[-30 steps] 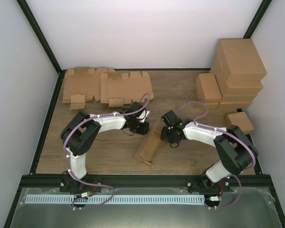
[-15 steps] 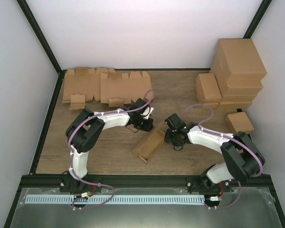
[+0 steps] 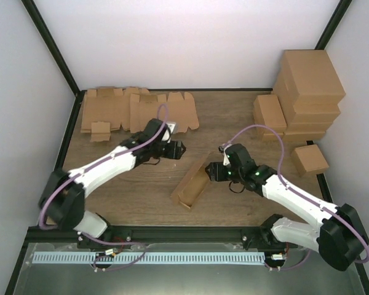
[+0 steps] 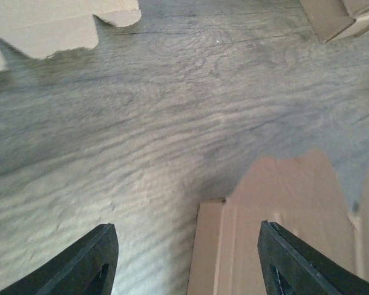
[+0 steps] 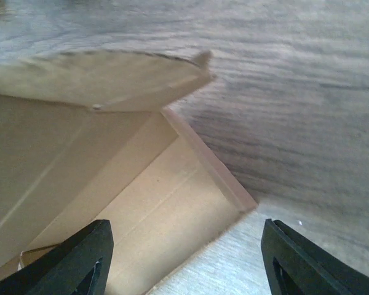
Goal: Fold the paper box
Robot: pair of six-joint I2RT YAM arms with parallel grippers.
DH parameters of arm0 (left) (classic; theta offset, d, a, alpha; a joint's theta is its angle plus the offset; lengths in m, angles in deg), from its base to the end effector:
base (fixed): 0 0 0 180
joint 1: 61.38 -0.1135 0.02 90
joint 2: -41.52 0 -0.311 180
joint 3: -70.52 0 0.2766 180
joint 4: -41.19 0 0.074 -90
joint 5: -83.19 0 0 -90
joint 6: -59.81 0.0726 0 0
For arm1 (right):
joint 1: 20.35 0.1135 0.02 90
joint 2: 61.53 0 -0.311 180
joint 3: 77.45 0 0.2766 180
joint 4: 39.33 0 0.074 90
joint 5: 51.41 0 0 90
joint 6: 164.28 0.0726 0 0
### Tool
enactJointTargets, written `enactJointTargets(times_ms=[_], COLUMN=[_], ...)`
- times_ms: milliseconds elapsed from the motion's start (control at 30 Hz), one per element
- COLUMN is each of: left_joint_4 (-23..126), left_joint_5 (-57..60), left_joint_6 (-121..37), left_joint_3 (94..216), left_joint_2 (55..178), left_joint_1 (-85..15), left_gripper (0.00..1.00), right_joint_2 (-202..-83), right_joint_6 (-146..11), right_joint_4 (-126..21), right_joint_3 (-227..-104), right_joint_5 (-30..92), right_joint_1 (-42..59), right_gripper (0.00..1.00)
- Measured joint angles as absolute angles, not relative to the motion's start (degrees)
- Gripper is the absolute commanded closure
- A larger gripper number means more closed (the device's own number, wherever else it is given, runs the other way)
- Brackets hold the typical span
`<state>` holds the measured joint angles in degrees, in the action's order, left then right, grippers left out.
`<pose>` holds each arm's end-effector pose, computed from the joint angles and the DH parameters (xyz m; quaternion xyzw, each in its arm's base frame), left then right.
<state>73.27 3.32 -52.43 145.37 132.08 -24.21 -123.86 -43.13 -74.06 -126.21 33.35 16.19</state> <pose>0.3007 -0.2440 0.2418 0.1523 0.9173 -0.2493 0.2707 0.1903 0.1493 0.2148 -0.0601 0.9317 0.2335 0.2715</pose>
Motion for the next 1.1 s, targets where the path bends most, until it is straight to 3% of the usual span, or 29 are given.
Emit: enactJointTargets(times_ms=[100, 200, 500, 967, 1100], left_joint_4=[73.9, 76.4, 83.7, 86.1, 86.3], left_joint_5=[1.9, 0.8, -1.9, -2.7, -2.5], left_joint_6=[-53.0, -53.8, -55.8, -56.4, -56.7], left_joint_3=[139.5, 134.3, 128.3, 127.7, 127.5], left_joint_2=[122.4, 113.4, 95.9, 93.2, 93.1], left_joint_1=[-23.8, -23.7, -23.7, -23.7, -23.7], left_gripper=[0.28, 0.27, 0.23, 0.22, 0.21], right_joint_2=[-124.0, -125.8, -130.8, -138.0, -138.1], right_joint_6=[-47.1, -51.4, -57.3, -56.4, -55.4], right_joint_4=[-71.3, -68.5, -61.2, -53.6, -51.8], right_joint_3=[-126.2, -126.2, -125.0, -122.7, -121.4], right_joint_5=[32.0, 32.0, 34.3, 34.8, 34.7], right_joint_1=[16.2, 16.2, 16.2, 16.2, 16.2], right_gripper=[0.32, 0.39, 0.48, 0.61, 0.6])
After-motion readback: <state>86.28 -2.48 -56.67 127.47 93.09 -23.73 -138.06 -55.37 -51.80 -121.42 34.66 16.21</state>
